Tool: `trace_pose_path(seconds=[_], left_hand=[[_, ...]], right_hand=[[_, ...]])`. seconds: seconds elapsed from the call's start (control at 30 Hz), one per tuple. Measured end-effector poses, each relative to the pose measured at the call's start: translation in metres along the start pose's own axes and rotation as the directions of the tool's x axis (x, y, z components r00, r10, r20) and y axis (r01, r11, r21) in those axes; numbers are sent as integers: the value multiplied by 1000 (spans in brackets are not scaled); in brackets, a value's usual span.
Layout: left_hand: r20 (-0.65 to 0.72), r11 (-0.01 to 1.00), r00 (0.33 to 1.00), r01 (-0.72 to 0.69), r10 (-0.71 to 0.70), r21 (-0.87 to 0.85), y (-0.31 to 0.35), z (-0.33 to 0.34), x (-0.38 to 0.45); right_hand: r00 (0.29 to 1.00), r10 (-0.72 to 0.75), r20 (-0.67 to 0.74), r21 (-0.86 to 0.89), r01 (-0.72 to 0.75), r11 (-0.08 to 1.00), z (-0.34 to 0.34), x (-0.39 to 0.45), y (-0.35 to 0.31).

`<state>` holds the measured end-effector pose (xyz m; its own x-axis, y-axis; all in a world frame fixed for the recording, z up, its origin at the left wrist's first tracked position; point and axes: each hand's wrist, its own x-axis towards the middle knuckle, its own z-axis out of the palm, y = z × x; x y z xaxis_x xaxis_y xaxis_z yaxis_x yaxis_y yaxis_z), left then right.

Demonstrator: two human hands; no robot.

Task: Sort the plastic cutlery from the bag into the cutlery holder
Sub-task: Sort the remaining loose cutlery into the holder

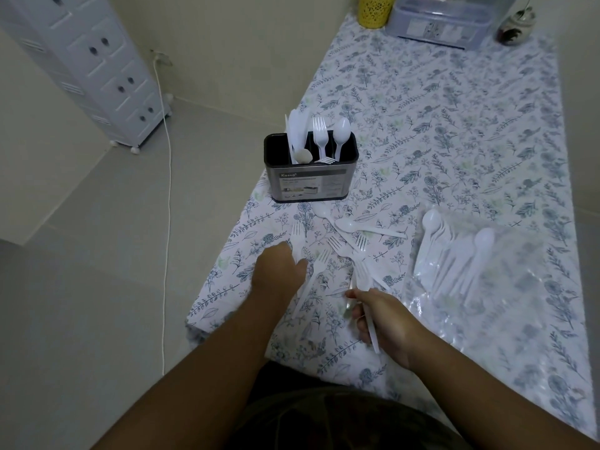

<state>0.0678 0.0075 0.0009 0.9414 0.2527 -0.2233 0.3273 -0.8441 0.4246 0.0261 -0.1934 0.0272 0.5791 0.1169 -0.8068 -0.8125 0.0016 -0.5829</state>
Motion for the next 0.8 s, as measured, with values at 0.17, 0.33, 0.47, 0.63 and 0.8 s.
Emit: trace_pose_path(seconds=[0.17, 0.33, 0.47, 0.63, 0.8], left_hand=[[48, 999, 998, 50, -49, -20, 0, -5, 4], [59, 948, 998, 2, 17, -317, 12, -20, -29], [109, 898, 983, -85, 145, -432, 41, -14, -64], [171, 892, 938, -213, 300, -399, 52, 0, -73], [55, 917, 961, -239, 270, -320, 39, -2, -65]], right_hand=[[1000, 4, 9, 112, -5, 994, -2, 3, 0], [999, -39, 29, 159, 34, 987, -1, -1, -5], [988, -70, 138, 228, 37, 973, 8, -4, -9], [992, -73, 100, 216, 50, 975, 11, -5, -6], [998, -63, -22, 63, 64, 996, -4, -4, -2]])
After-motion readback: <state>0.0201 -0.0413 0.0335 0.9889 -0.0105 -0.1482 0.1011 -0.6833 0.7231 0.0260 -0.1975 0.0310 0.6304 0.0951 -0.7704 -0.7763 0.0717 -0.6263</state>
